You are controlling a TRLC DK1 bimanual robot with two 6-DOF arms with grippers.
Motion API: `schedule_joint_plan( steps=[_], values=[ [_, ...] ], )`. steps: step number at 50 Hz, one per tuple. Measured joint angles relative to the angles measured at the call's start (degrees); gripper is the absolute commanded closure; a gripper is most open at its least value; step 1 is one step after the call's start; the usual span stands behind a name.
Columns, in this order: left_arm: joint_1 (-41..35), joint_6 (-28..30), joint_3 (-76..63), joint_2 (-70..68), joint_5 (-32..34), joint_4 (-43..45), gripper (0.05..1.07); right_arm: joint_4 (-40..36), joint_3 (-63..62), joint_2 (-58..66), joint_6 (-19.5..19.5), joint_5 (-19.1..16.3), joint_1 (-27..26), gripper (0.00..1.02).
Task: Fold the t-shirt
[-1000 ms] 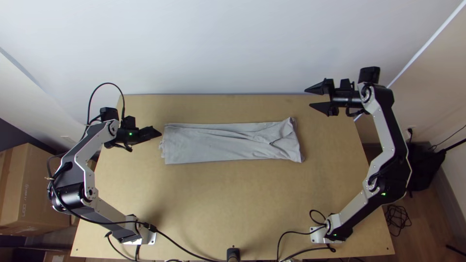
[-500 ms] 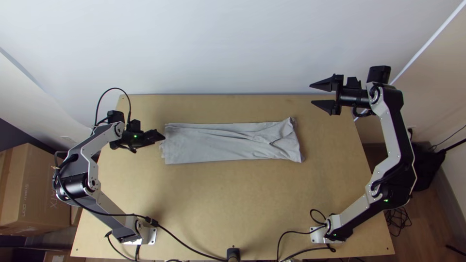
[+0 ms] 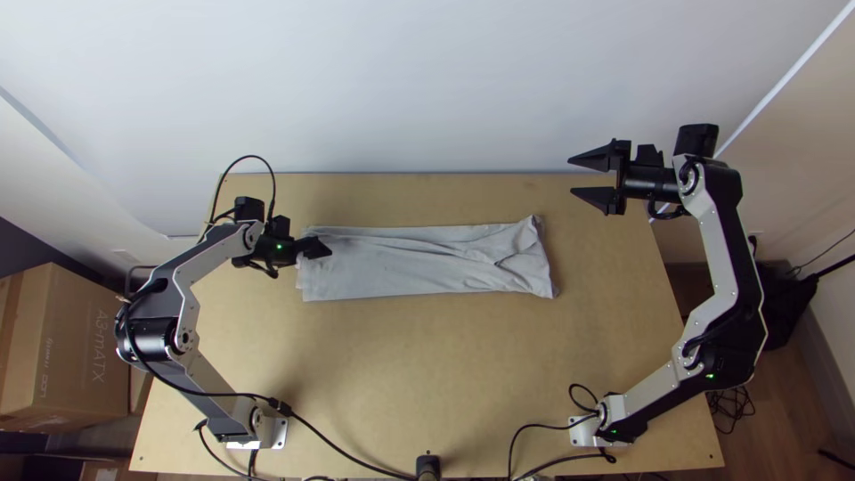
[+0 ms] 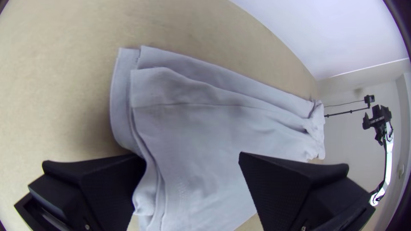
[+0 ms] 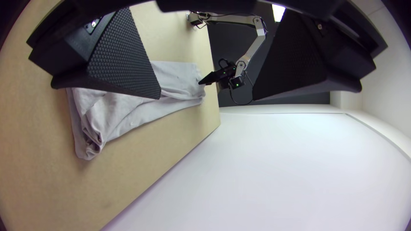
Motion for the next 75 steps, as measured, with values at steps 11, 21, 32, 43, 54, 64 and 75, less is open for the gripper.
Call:
schedule_joint_plan(
  steps=[11,21,32,43,54,64,75],
  values=[
    [-0.5,-0.6,-2.1,0.0,-3.0,2.9,1.05,0.0,0.0,-1.6,0.0,0.0,0.0,0.04],
    [4.1,0.6,-4.8,-0.6,-1.9,3.0,1.05,0.0,-2.0,-2.4,-0.5,0.0,0.0,0.04],
    [16.6,8.5,-5.9,-2.5,-1.5,-3.3,1.05,0.0,-4.3,-2.7,-1.3,0.0,0.0,0.04],
    [29.2,17.5,-4.7,-3.8,-3.1,-11.8,1.05,0.0,-5.4,-2.8,-2.6,0.0,0.0,0.04],
    [32.1,21.3,-3.5,-9.2,-3.3,-18.2,1.05,0.0,-5.6,-2.9,-3.5,0.0,0.3,0.04],
    [24.4,19.4,-1.3,-17.1,-3.2,-24.1,1.05,0.0,-5.6,-2.9,-3.5,0.0,0.8,0.04],
    [9.1,10.6,5.0,-21.6,-3.2,-24.9,1.05,0.0,-5.7,-3.1,-3.5,0.0,0.7,0.04]
  ],
)
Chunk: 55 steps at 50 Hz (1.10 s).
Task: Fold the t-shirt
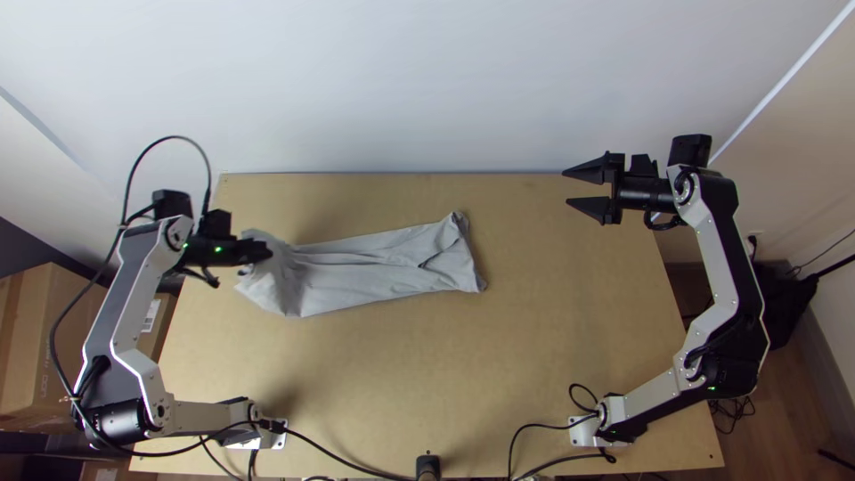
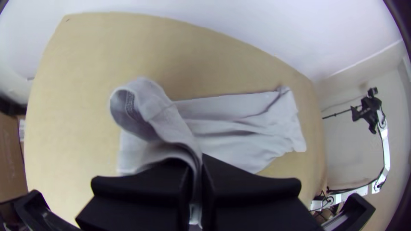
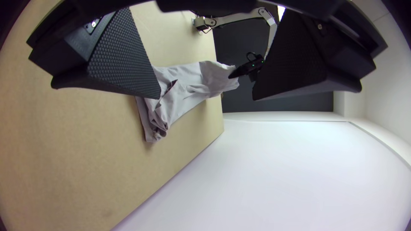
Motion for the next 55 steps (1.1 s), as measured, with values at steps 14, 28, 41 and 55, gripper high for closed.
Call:
schedule_joint_plan(
  steps=[14,28,41,55],
  values=[
    [-18.6,-11.6,11.8,5.0,-2.5,0.8,1.05,0.0,-2.0,-2.1,-0.2,0.0,-1.1,0.04],
    [-33.3,-19.5,23.8,17.1,-5.9,2.8,1.05,0.0,-6.5,-5.8,-0.2,0.2,-3.7,0.04],
    [-41.4,-23.3,36.4,29.9,-6.8,3.7,1.05,0.0,-13.5,-10.8,-1.3,0.7,-5.4,0.04],
    [-48.7,-25.0,53.7,46.8,-9.6,3.8,0.09,1.1,-21.0,-14.4,-1.9,1.4,-5.6,0.04]
  ],
)
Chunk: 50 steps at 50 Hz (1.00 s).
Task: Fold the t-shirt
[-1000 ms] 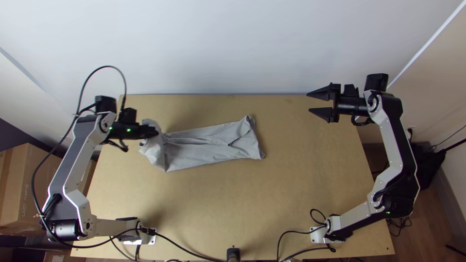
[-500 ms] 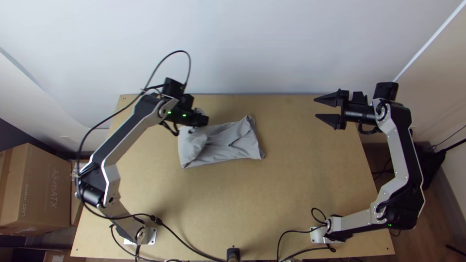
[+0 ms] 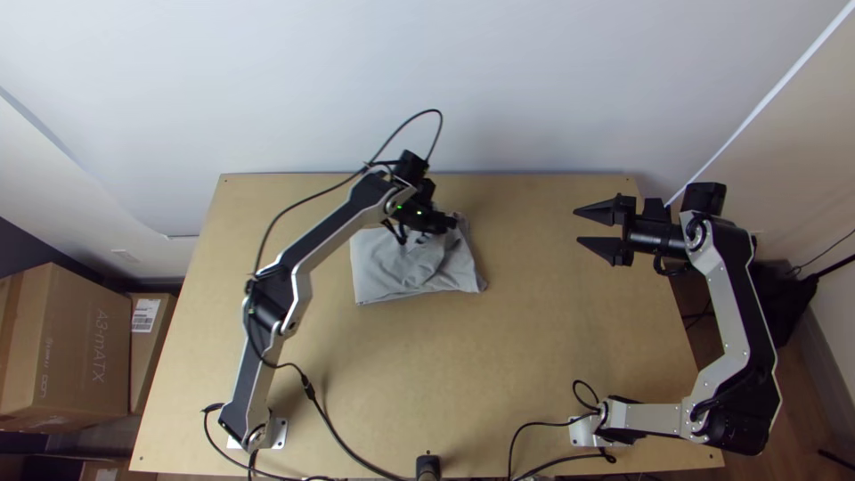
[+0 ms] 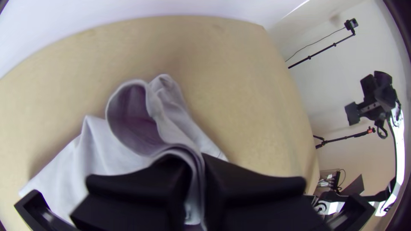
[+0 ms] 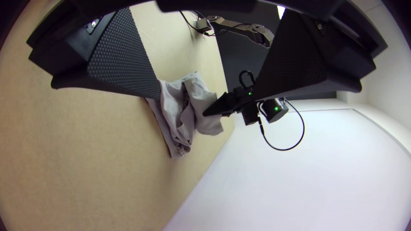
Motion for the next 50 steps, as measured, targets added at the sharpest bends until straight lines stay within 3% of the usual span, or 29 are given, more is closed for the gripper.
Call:
schedule_joint_plan(
  steps=[9,19,36,50],
  values=[
    [-4.2,-0.2,3.7,5.4,-4.7,2.8,0.09,0.6,-4.5,-2.6,-1.2,0.4,0.0,0.04],
    [-6.9,-0.2,3.9,5.1,-5.3,3.0,0.1,1.9,-8.4,-3.8,-2.6,1.7,0.7,0.04],
    [-7.1,-0.2,4.3,-2.5,-5.3,6.6,0.09,6.8,-9.1,-3.6,-2.4,6.5,9.1,0.04],
    [-5.7,0.1,4.2,-4.3,-5.3,6.6,0.1,8.1,-9.3,-3.5,-1.2,6.9,10.2,0.04]
  ],
)
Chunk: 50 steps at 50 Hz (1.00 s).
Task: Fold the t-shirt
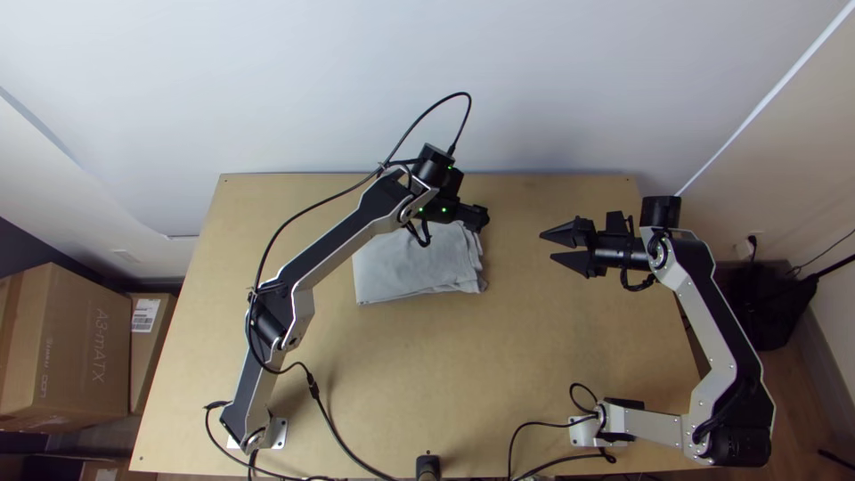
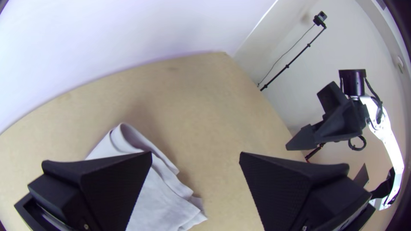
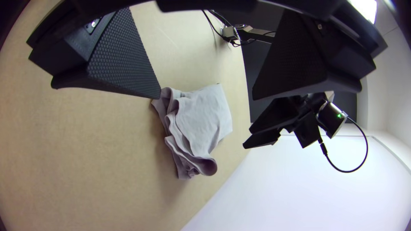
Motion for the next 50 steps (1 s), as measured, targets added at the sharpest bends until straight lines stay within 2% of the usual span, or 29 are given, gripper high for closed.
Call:
schedule_joint_plan(
  steps=[7,19,27,39,50],
  values=[
    [1.9,0.3,0.0,-0.3,0.0,0.0,0.1,1.5,0.0,0.5,0.2,1.9,1.0,0.04],
    [7.5,1.6,-1.1,-5.6,-4.0,-0.9,0.1,7.7,0.2,8.8,0.2,6.0,7.4,0.04],
    [13.8,4.0,-1.9,-13.7,-9.6,-1.0,0.1,10.1,4.1,18.7,-1.2,6.9,9.7,0.04],
    [25.4,4.3,-4.7,-24.2,-10.1,-3.8,0.09,11.0,16.1,34.8,-4.9,7.5,13.1,0.04],
    [32.0,4.4,-9.9,-28.5,-10.1,-5.6,0.1,11.0,25.4,44.7,-6.3,7.2,17.0,0.04]
  ],
)
